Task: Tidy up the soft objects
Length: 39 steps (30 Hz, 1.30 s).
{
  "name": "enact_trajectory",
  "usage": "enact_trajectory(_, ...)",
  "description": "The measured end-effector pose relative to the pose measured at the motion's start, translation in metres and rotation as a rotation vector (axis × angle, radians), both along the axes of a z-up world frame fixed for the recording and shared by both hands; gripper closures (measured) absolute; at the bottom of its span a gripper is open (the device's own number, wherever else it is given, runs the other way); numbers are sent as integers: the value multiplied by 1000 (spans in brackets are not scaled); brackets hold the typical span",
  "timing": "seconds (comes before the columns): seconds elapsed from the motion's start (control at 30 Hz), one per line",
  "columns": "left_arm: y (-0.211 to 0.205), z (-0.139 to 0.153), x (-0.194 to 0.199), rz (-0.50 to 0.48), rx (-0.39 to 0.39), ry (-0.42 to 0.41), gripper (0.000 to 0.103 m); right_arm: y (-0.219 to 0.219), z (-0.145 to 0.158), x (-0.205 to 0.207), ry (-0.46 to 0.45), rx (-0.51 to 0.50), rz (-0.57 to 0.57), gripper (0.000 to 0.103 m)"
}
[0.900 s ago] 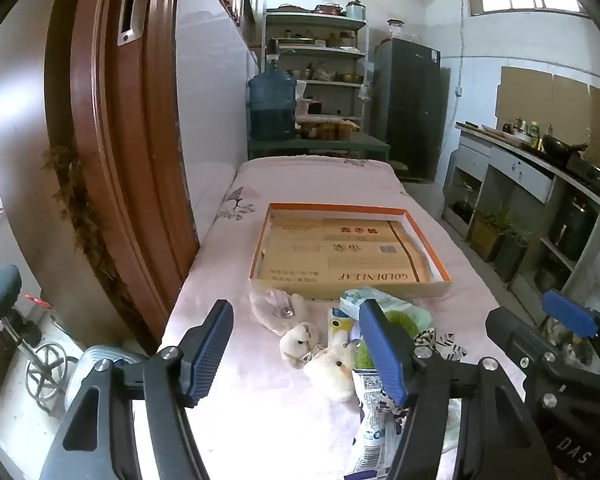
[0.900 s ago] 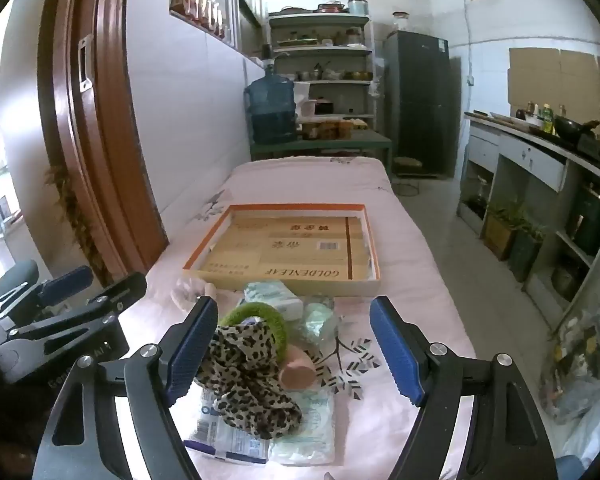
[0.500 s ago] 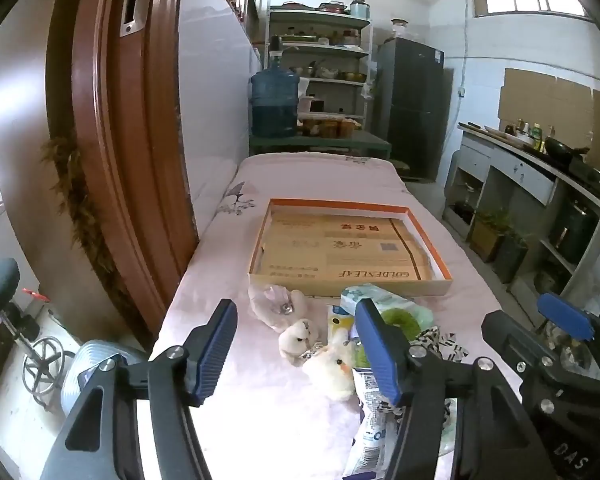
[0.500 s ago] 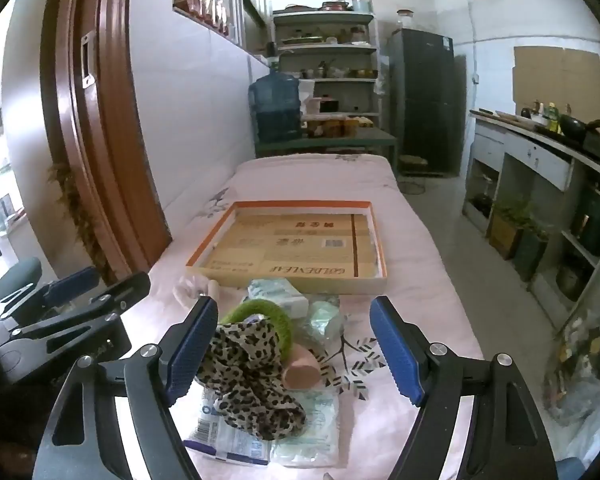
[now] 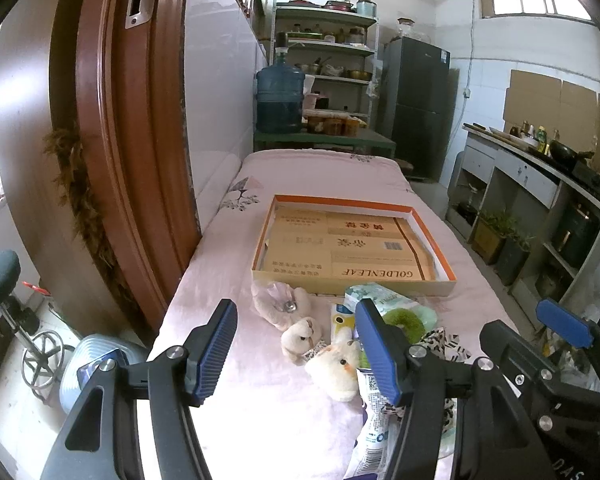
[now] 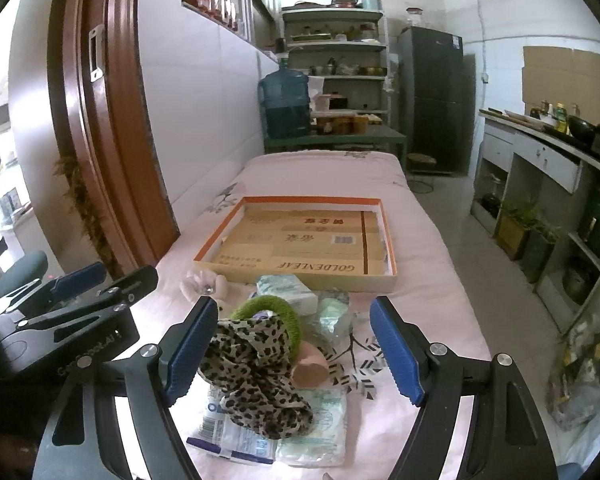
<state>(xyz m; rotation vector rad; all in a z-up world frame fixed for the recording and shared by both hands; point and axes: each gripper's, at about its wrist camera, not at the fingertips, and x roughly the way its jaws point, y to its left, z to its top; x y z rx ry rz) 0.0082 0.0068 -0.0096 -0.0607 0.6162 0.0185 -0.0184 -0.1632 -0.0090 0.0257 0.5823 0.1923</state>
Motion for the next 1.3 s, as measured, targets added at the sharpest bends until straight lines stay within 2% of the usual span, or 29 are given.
enact_trajectory(1.3,3,-2,2,-2,4,9,41,4,-10,4,41,36,43,23)
